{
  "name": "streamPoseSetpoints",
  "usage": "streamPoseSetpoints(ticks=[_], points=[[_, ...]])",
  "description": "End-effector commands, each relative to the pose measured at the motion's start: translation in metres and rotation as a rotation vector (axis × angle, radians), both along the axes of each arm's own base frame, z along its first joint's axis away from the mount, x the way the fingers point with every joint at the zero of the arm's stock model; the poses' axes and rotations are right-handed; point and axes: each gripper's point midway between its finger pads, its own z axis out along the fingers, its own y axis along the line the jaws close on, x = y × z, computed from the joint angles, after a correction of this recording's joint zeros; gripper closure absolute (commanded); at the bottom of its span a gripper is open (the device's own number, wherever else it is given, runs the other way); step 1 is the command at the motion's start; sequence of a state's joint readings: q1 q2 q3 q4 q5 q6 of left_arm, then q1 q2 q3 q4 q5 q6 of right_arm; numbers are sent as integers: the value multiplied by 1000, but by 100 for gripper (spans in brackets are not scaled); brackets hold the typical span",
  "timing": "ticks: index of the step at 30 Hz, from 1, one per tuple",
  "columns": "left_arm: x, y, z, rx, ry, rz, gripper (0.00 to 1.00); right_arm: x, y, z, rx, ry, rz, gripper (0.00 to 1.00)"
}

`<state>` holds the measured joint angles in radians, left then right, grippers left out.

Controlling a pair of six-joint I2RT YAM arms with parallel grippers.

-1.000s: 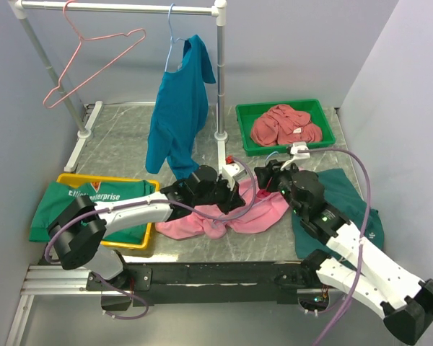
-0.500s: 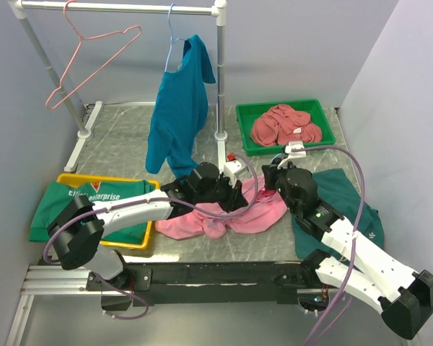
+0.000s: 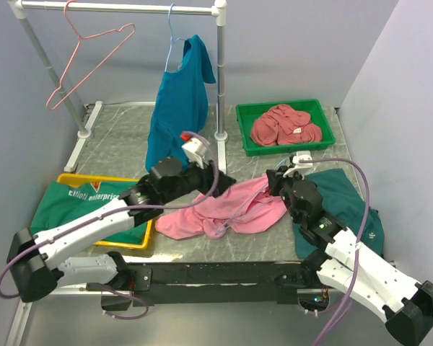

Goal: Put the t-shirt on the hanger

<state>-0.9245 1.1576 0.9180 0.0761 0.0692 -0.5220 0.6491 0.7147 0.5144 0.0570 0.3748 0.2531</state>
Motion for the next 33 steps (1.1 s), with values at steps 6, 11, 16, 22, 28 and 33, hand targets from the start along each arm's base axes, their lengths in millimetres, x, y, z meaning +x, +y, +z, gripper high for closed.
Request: streamPoseSetpoints(ticks=[6,11,16,22,28,33], points=[[1,15,-93,199,237,60,43,-11,-17,13,134,-106,-62,100],[-8,-15,-118,307,242,16,41,-17,-23,12,176,-127,-79,100],[-6,-38,-149,395,259,25,42,-19,-28,8,188,-133,-94,100],[1,-52,-165,468,234,78,41,-19,-26,8,191,-131,-88,100],[12,-57,-184,559,200,147,40,-19,-27,9,195,-136,-90,100],[21,-51,-199,635,174,204,46,-19,-26,11,196,-137,-88,100]])
